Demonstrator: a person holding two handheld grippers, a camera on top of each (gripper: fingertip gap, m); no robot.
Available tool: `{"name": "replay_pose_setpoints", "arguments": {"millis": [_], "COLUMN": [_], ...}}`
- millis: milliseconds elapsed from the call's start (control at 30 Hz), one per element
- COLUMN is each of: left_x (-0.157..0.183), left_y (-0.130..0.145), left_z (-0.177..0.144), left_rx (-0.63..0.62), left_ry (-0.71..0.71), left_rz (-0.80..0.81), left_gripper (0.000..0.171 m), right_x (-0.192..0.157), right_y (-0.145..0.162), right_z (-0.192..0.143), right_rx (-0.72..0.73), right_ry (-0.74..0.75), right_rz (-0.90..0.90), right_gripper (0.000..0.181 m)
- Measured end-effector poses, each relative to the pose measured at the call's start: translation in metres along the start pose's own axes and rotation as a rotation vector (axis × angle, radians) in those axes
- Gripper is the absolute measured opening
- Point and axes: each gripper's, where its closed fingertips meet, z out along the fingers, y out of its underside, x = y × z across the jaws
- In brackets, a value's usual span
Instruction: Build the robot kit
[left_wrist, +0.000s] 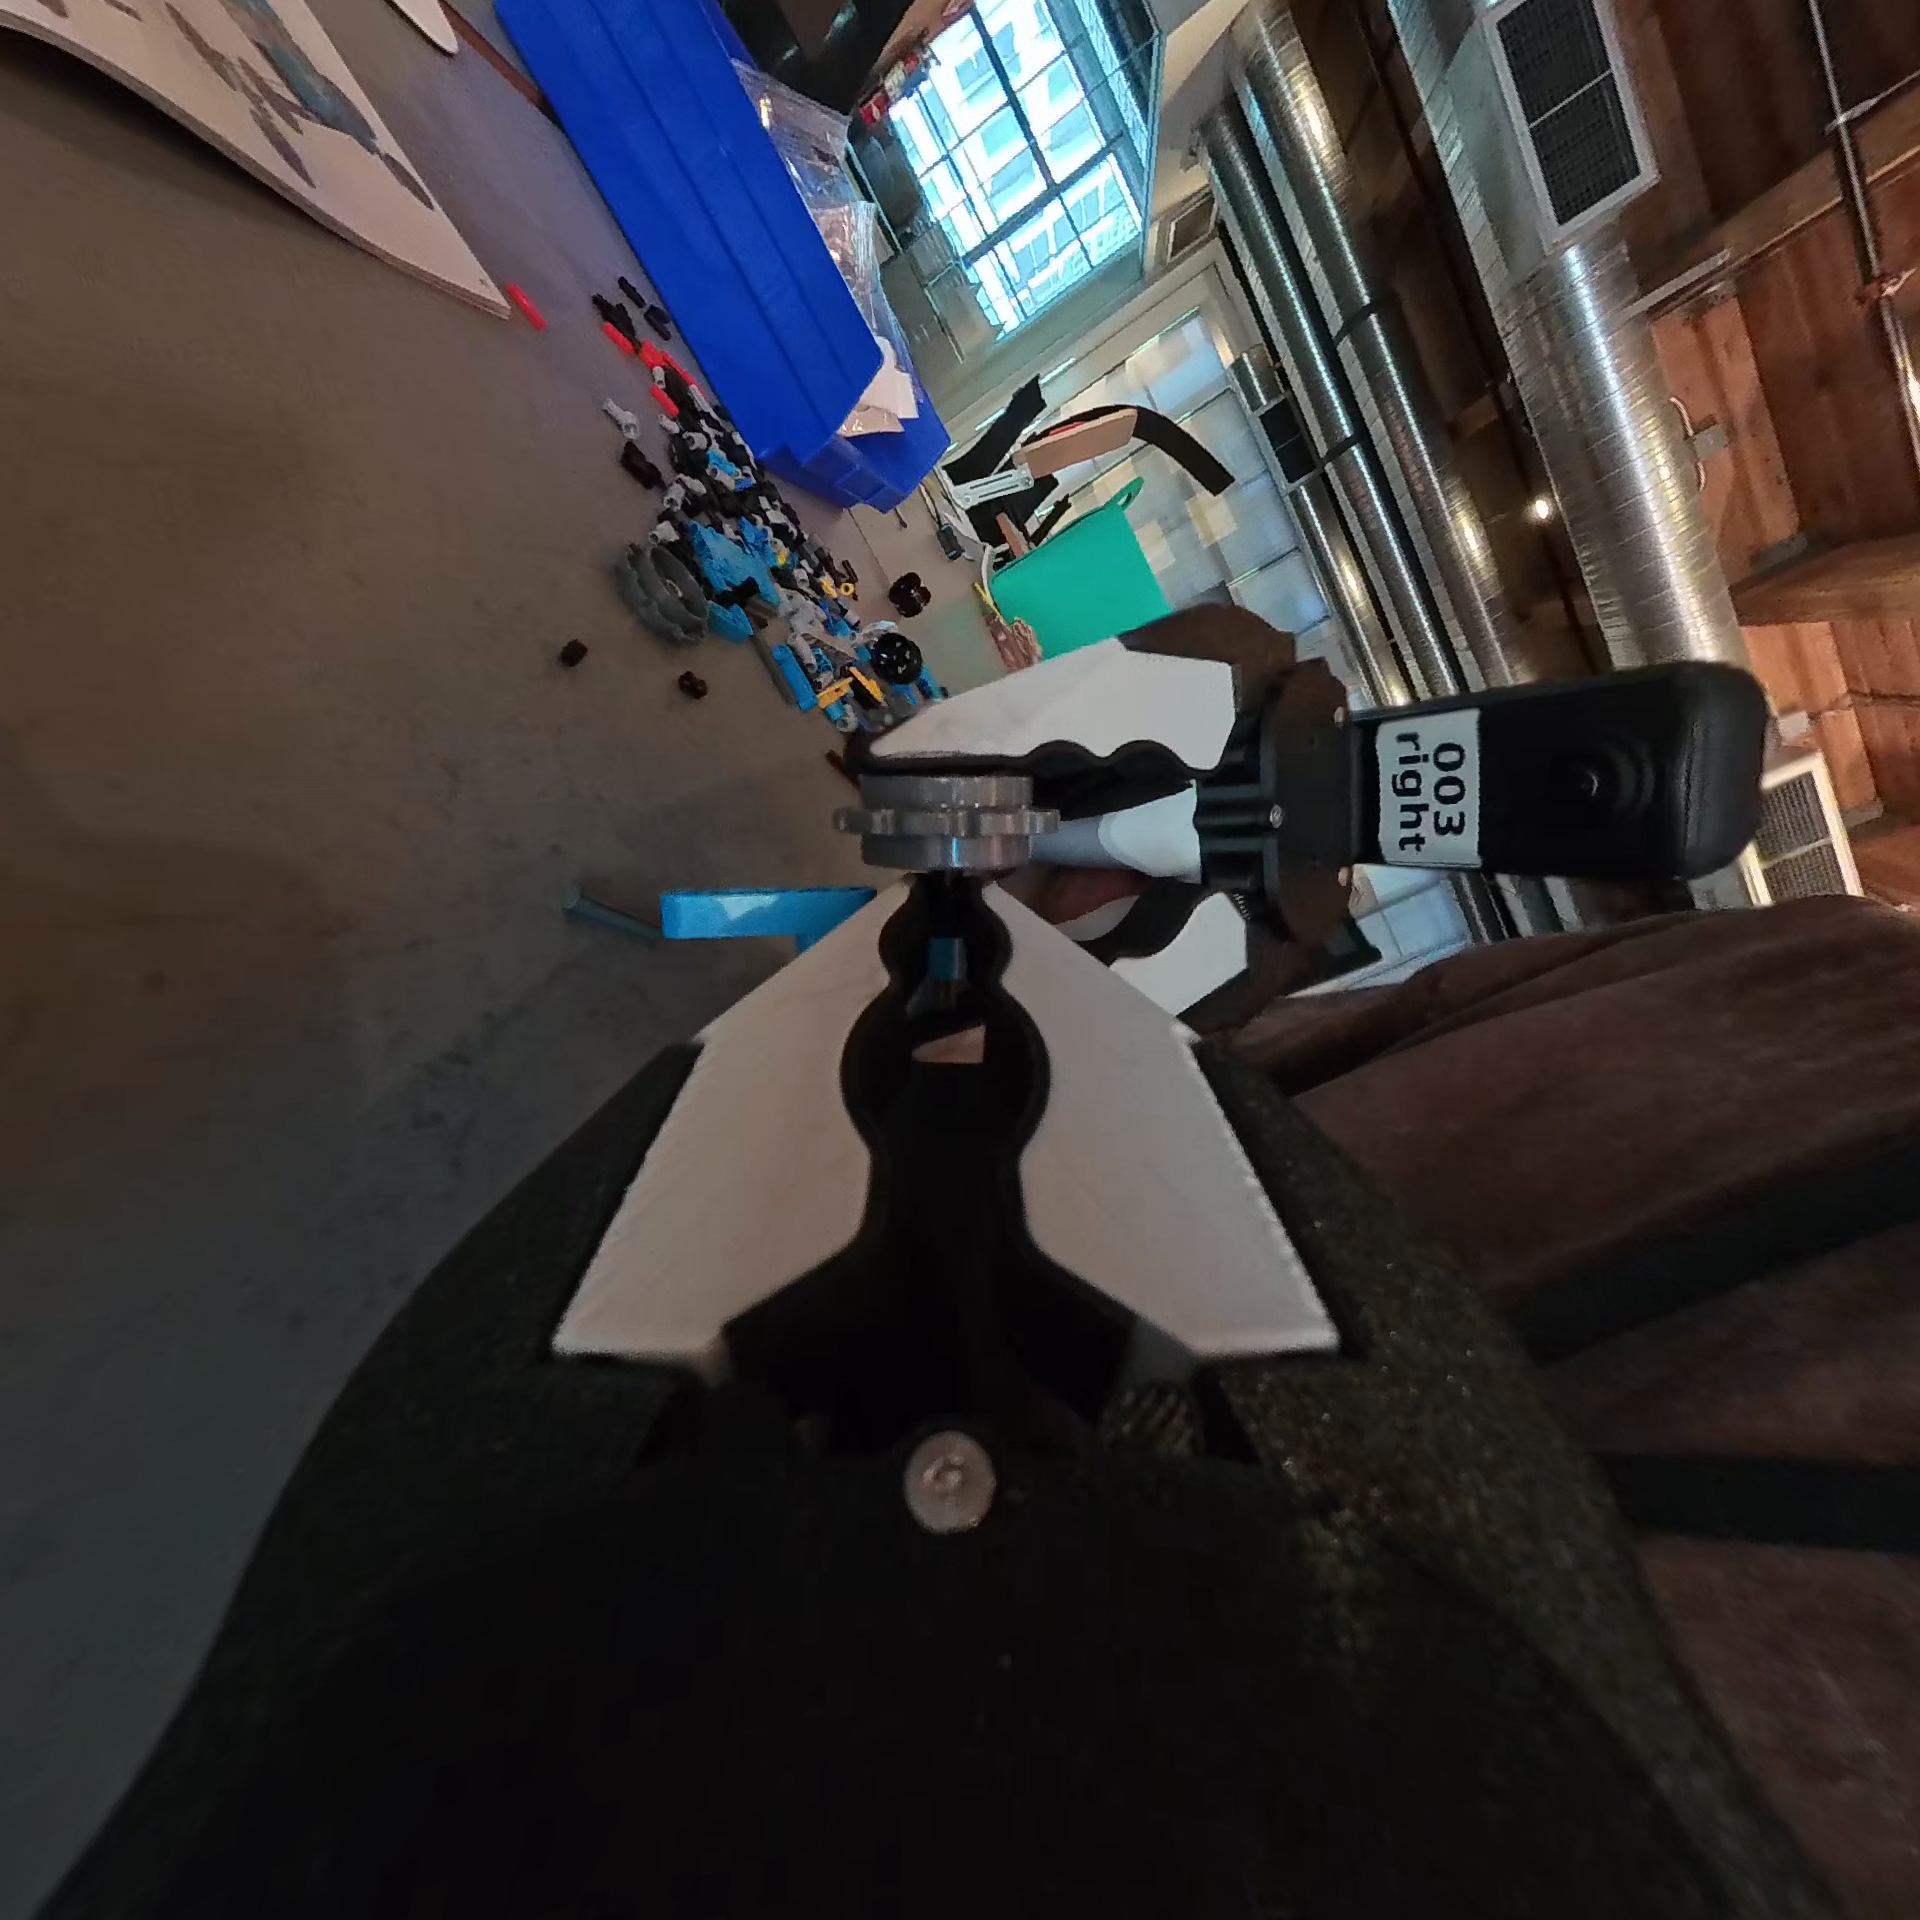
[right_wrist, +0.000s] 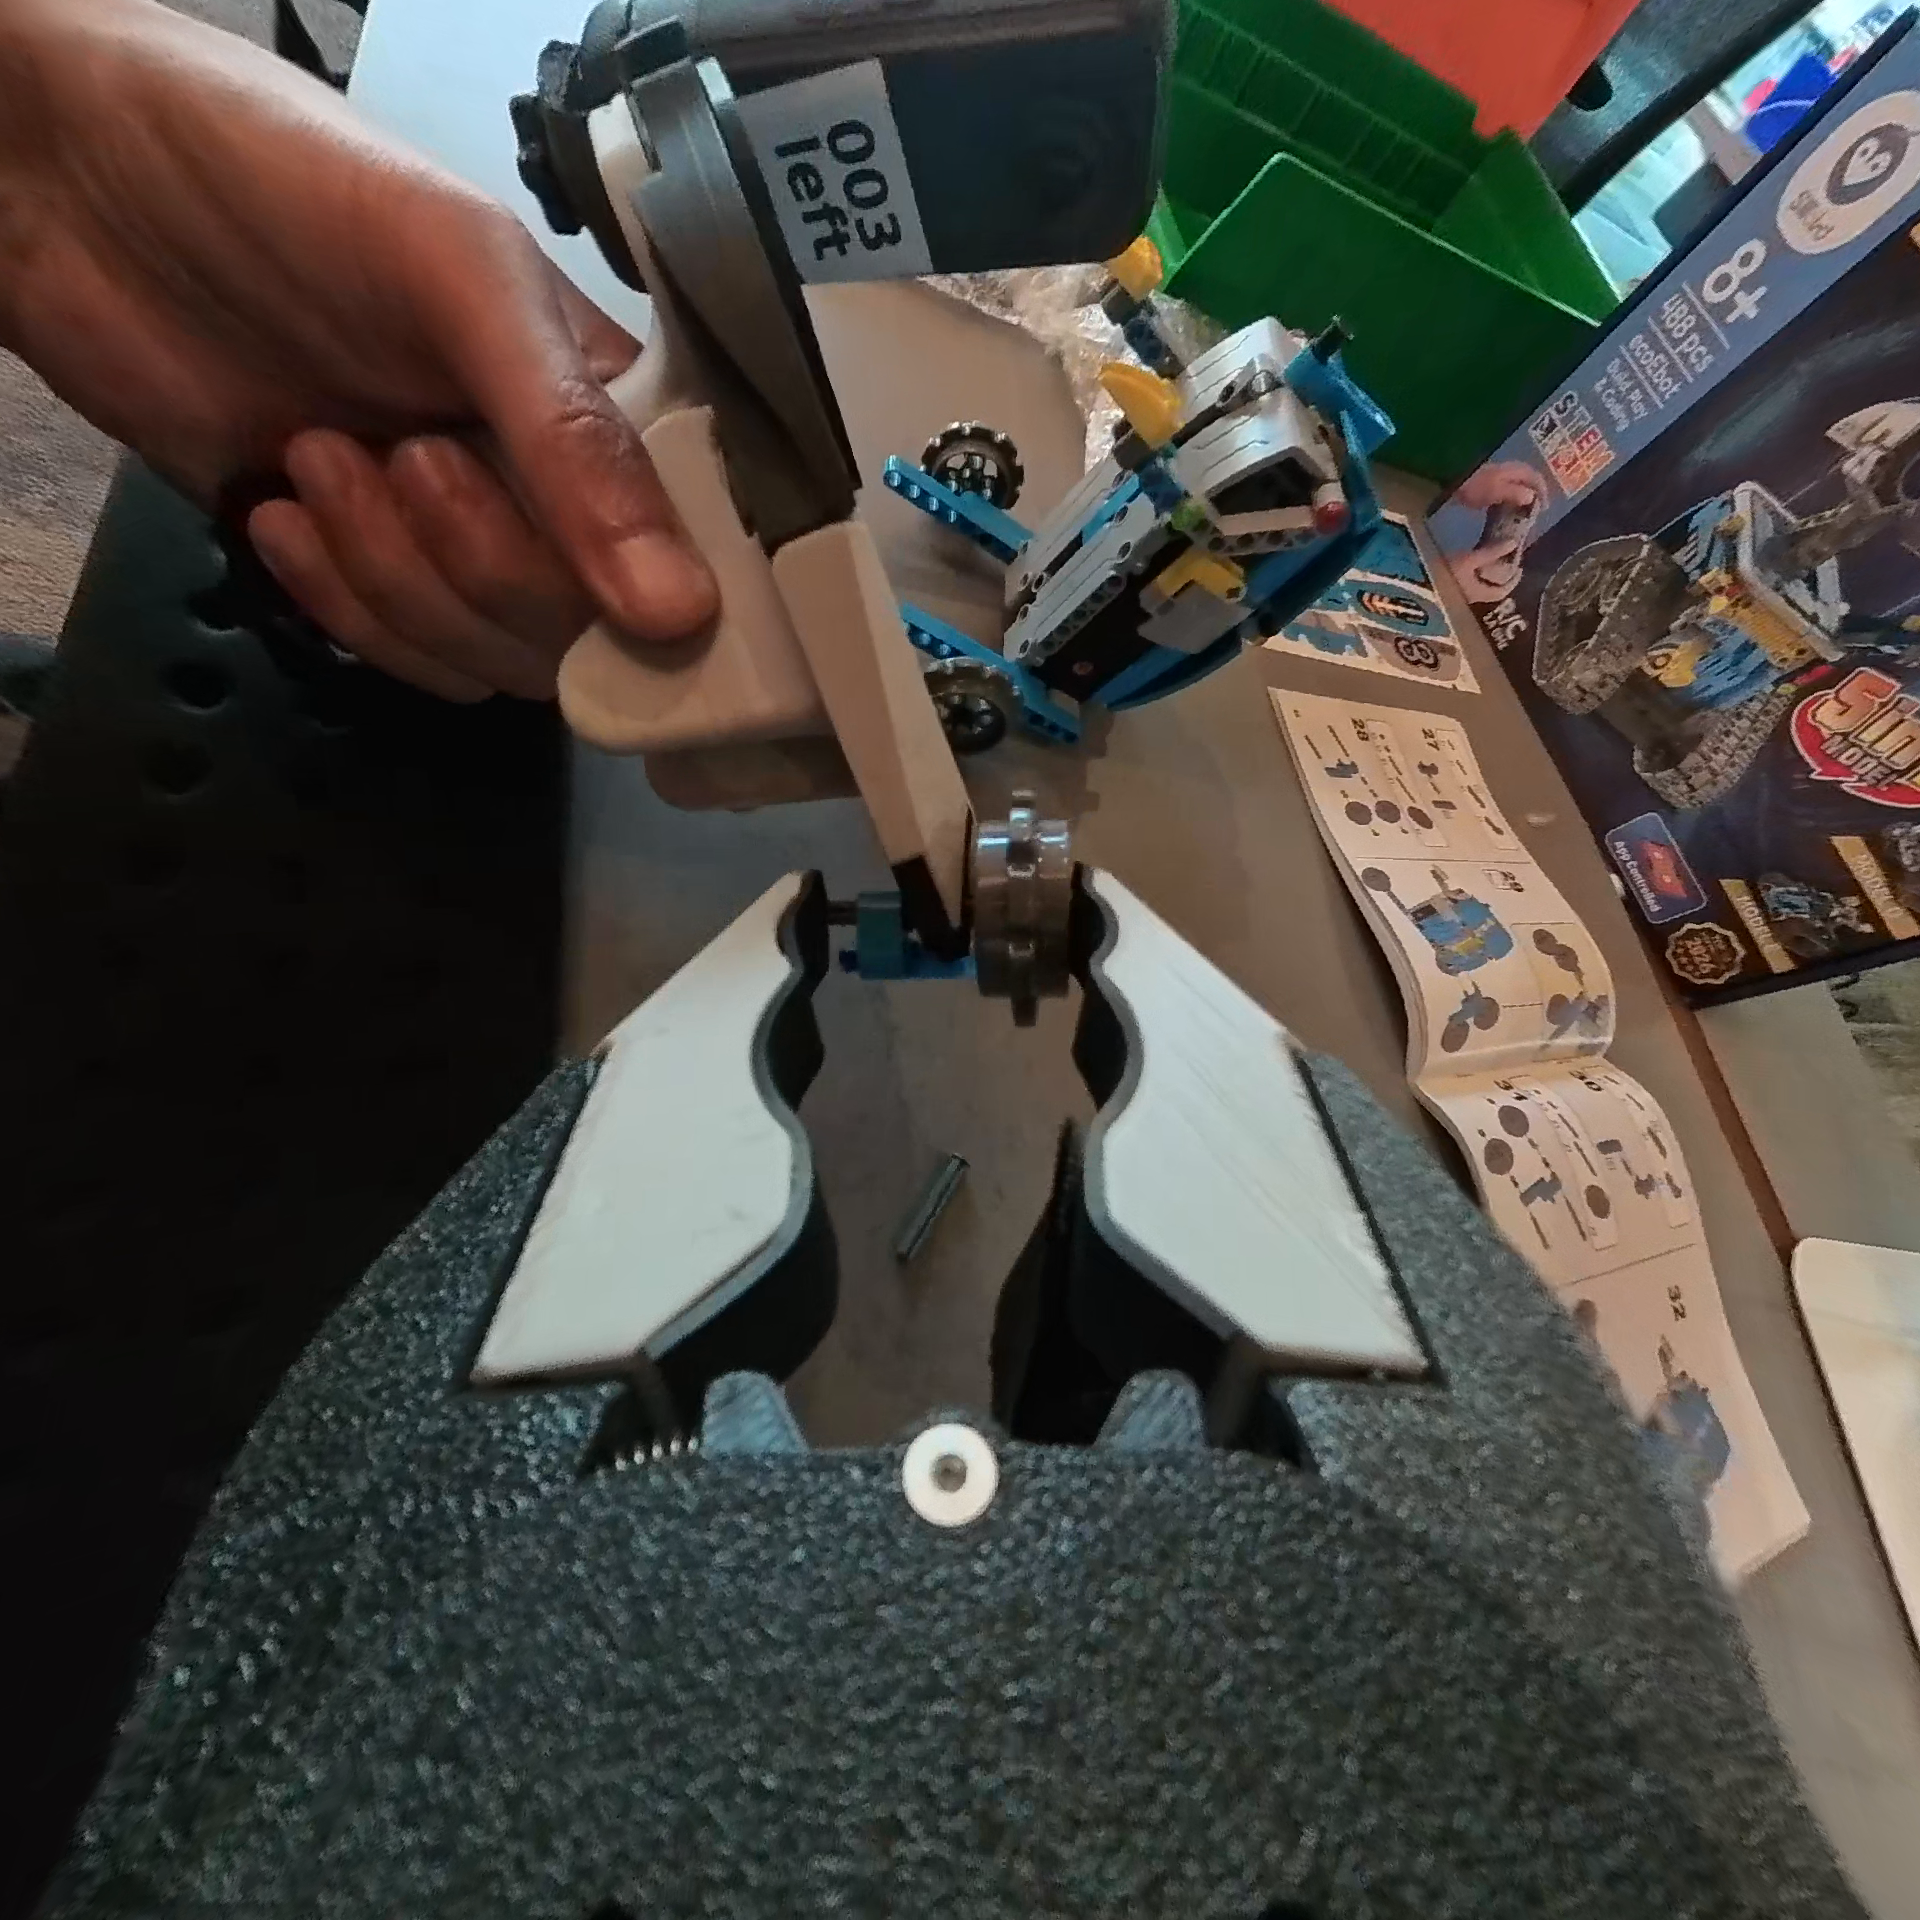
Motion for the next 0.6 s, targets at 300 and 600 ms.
{"name": "replay_pose_setpoints", "arguments": {"millis": [300, 600], "left_x": [-0.007, 0.007], "left_y": [-0.005, -0.013], "left_z": [-0.003, -0.010], "left_rx": [0.006, -0.001], "left_ry": [-0.005, 0.238], "left_rz": [-0.039, -0.195], "left_gripper": [0.005, 0.005], "right_x": [0.004, -0.001], "right_y": [-0.001, 0.013], "right_z": [-0.012, 0.000], "right_rx": [0.135, 0.124], "right_ry": [-0.123, -0.154], "right_rz": [0.201, 0.198], "right_gripper": [0.080, 0.067]}}
